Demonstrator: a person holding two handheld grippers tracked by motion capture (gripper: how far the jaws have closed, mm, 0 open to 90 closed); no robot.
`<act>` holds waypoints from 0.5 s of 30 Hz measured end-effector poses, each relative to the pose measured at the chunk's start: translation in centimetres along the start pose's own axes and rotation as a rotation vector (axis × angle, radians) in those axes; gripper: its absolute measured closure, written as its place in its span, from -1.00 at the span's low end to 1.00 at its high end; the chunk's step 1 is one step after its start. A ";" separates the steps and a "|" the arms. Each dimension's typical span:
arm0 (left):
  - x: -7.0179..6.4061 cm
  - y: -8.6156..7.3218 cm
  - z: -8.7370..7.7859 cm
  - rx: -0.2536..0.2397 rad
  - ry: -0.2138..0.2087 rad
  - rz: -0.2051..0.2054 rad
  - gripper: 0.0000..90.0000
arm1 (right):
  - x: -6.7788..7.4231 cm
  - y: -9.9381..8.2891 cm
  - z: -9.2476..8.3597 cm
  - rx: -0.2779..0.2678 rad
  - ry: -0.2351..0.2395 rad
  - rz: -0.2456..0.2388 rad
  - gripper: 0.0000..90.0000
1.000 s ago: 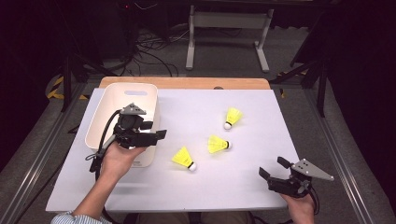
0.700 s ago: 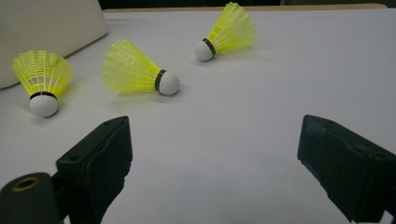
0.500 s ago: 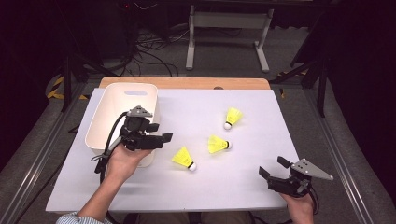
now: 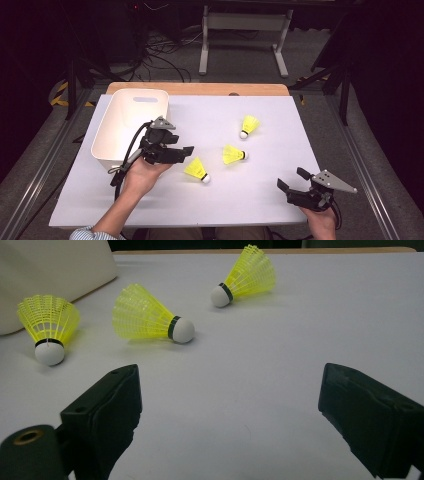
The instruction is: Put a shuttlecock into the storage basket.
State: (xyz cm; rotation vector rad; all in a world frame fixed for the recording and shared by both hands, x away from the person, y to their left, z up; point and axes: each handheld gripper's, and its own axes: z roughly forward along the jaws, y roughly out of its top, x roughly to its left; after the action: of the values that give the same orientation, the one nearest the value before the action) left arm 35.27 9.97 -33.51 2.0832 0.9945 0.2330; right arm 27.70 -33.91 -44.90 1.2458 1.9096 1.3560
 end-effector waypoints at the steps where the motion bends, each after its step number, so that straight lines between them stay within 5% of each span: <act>1: 0.0 0.0 0.1 0.002 -0.001 0.000 -0.20 | 0.0 0.0 0.0 0.000 0.000 -0.001 -0.75; 15: -1.1 0.2 1.8 0.038 -0.009 0.029 -0.21 | 0.2 0.0 0.0 0.003 0.004 -0.016 -0.75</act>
State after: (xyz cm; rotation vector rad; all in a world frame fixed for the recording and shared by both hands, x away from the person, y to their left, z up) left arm 35.48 8.10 -34.38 2.1329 0.9711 0.2210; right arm 27.63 -33.72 -44.85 1.2274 1.9212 1.3491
